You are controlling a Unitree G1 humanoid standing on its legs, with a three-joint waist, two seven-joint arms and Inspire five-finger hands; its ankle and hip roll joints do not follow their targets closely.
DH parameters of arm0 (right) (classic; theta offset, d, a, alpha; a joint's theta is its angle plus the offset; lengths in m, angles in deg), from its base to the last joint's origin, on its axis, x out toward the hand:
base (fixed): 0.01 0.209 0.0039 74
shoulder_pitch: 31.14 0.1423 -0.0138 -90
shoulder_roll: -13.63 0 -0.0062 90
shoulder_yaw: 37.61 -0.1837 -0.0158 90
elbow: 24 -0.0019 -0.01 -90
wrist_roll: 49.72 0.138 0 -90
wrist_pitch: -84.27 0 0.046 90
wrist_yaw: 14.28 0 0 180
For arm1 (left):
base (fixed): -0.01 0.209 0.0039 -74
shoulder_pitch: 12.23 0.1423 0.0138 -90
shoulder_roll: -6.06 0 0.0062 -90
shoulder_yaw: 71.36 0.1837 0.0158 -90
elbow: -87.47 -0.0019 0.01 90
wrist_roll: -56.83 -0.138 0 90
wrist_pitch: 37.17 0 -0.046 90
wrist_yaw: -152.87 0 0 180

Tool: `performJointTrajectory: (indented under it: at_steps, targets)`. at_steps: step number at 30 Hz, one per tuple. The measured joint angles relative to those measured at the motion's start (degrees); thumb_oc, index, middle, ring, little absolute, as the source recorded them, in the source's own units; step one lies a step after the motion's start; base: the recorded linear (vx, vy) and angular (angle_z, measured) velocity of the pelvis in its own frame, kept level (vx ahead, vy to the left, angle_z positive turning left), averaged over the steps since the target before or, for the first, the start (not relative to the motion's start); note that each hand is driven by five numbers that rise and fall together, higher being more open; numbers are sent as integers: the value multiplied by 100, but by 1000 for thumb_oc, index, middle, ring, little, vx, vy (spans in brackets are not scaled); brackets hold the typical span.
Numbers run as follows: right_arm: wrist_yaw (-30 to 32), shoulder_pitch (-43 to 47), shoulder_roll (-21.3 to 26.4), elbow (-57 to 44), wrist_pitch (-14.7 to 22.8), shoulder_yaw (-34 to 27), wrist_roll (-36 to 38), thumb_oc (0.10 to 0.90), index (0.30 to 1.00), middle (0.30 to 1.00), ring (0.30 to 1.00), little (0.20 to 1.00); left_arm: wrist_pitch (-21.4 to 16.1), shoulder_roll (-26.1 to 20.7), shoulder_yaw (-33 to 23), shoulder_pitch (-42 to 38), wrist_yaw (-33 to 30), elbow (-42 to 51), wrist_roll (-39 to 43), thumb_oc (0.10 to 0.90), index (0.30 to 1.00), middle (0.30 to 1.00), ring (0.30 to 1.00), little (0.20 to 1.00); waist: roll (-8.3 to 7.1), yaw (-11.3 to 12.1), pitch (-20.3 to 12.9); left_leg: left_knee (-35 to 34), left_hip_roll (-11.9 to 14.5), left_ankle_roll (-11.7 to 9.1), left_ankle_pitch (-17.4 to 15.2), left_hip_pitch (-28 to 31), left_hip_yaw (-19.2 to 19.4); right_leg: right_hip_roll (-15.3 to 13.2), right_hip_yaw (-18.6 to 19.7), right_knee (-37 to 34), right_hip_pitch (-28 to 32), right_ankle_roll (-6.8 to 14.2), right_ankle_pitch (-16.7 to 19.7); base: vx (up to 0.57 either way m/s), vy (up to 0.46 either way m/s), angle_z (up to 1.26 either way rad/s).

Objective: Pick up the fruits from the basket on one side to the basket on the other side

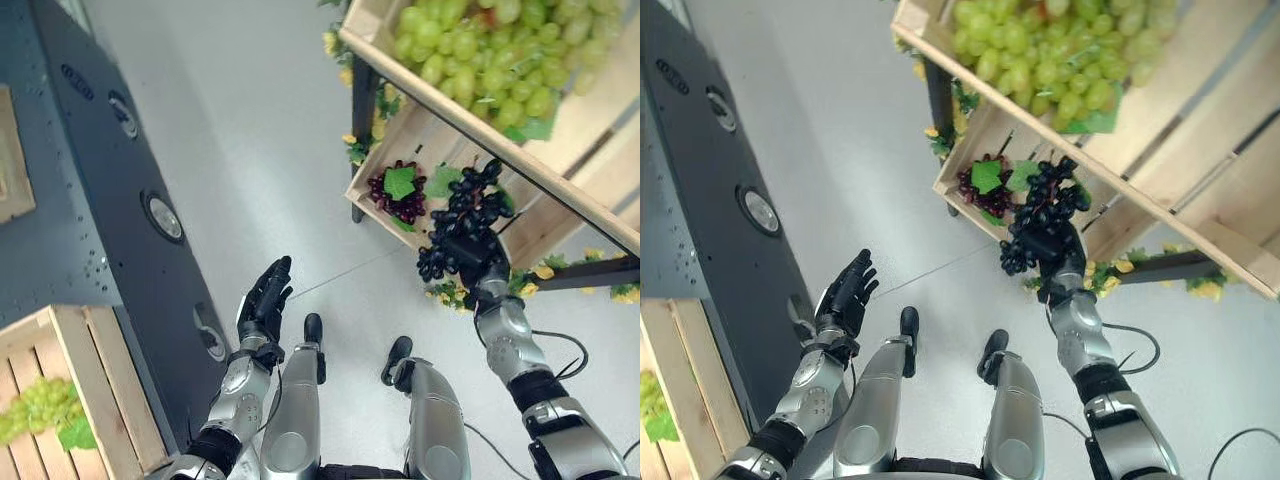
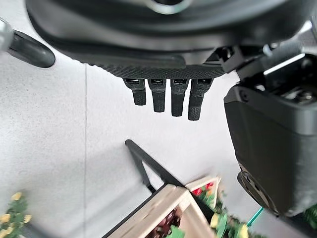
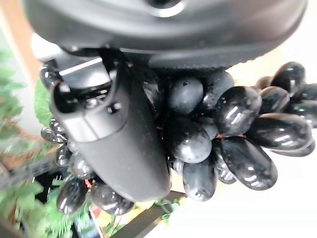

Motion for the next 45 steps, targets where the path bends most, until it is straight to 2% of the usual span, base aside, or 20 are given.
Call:
performJointTrajectory:
  at_steps: [4,9,13,16,20,24,25,26,33,45]
  targets:
    - [220,411,462,2,37,-22,-59,400,300,300,300,300,43,-241,162,214,-1,383,-8,800,900,900,900,900,-28,117,-2,169,7,-24,-36,-268,-73,-26,-69,202,-188,-14,-78,11,-37,13]
    - [712,929,714,289,40,-19,-223,400,300,300,300,300,53,-410,293,177,7,456,-8,800,900,900,900,900,-31,218,0,368,-16,-9,-32,-511,-247,-74,-212,400,-304,-56,-172,19,-14,14]
    - [1039,1637,960,827,-38,82,-822,400,300,300,300,300,50,-581,423,171,0,661,-17,800,900,900,900,900,-30,292,-1,520,-66,-15,-40,-734,-264,-181,-205,671,-556,-71,-258,-3,28,7]
    - [1394,2326,1322,1631,-459,435,-1606,400,300,300,300,300,43,-713,599,98,-6,690,-141,800,900,900,900,900,-28,363,-1,608,-133,-13,-40,-855,-300,-272,-207,851,-695,-80,-330,-11,20,10]
    - [1626,2817,1528,2320,-976,820,-2568,400,300,300,300,300,33,-806,690,117,-10,791,-139,800,900,900,900,900,-23,377,-1,671,-176,-14,-38,-987,-365,-323,-254,924,-787,-78,-351,-26,31,9]
    - [1733,2908,1578,2516,-1253,960,-2916,400,300,300,300,300,22,-899,858,72,-38,871,-124,800,900,900,900,900,0,377,0,707,-191,-8,-41,-1116,-372,-347,-254,974,-904,-77,-359,-22,11,1]
    - [1759,2918,1578,2551,-1314,960,-2916,502,453,453,453,453,21,-900,902,27,-50,871,-123,800,900,900,900,900,5,377,0,714,-192,-11,-38,-1162,-373,-350,-252,986,-949,-78,-359,-52,41,0]
    - [1774,2931,1577,2552,-1377,961,-2917,800,900,900,900,900,16,-903,951,-13,-66,873,-109,800,900,900,900,900,11,379,2,739,-198,-10,-38,-1207,-373,-364,-249,1023,-999,-79,-360,-62,49,1]
    - [1797,3144,1578,2782,-1643,967,-2924,800,900,900,900,900,9,-878,1143,-143,-138,898,-100,800,900,900,900,900,60,366,1,798,-233,-3,-43,-1330,-360,-421,-198,1162,-1182,-100,-403,-54,35,0]
    - [1725,3187,1579,3010,-1758,963,-2908,800,900,900,900,900,-91,-875,1165,-171,-160,898,-73,800,900,900,900,900,63,356,0,794,-233,1,-45,-1285,-304,-438,-153,1185,-1182,-100,-403,-11,5,-1]
